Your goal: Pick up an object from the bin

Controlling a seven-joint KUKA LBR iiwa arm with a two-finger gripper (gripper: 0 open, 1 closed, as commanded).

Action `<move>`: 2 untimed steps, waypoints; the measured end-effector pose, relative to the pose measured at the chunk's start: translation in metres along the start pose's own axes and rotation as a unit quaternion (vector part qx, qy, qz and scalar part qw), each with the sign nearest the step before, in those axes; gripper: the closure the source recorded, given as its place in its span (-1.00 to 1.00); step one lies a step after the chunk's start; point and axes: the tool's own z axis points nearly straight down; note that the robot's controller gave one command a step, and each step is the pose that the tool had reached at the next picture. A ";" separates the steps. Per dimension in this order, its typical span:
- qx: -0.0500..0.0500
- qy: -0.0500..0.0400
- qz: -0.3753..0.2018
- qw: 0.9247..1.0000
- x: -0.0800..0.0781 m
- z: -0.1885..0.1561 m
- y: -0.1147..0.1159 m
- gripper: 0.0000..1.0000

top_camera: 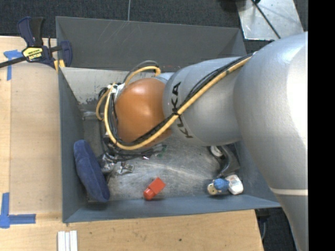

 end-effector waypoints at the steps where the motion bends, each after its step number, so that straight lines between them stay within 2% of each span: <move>1: -0.007 0.010 -0.002 1.000 -0.006 -0.029 0.003 1.00; 2: -0.006 0.009 -0.001 1.000 -0.005 -0.088 -0.004 1.00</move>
Offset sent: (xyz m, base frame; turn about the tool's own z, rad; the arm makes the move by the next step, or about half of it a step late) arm -0.0024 0.0060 0.0262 -0.0081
